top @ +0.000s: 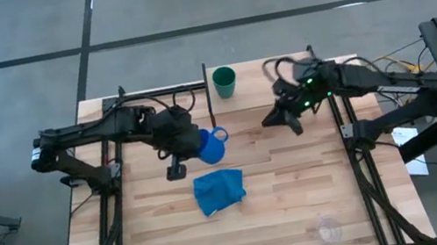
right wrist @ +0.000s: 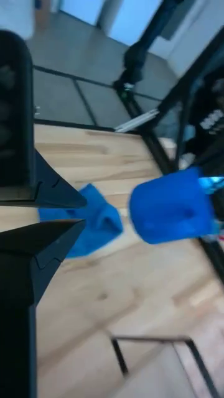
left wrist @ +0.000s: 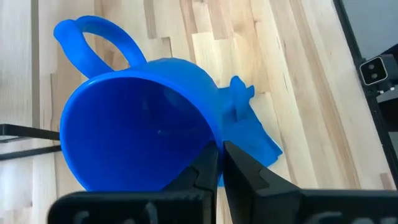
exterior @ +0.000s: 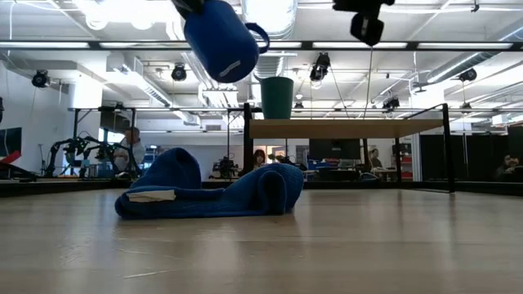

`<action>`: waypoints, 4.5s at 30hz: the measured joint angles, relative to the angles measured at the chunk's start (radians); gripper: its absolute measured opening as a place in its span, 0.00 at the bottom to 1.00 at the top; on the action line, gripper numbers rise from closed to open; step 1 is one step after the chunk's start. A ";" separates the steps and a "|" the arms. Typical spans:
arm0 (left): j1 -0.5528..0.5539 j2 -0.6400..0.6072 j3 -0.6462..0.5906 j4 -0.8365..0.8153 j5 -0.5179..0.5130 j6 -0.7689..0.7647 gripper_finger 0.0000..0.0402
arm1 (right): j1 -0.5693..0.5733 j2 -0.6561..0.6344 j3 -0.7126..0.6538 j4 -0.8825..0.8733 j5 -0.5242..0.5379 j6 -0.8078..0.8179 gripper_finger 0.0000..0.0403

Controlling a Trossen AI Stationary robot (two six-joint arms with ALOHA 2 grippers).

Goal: Stack small to large cups/mugs on shelf
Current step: Put the blue mug on the shelf

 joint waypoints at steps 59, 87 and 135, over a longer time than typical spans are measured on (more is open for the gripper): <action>-0.013 -0.012 0.068 0.022 0.256 0.046 0.00 | 0.074 0.265 0.000 0.471 -0.203 0.221 0.08; -0.014 -0.042 0.067 0.026 0.262 0.044 0.00 | 0.086 0.265 0.096 0.475 -0.203 0.273 0.08; -0.006 -0.043 0.067 0.032 0.262 0.097 0.00 | 0.088 0.264 0.096 0.425 -0.190 -0.016 0.29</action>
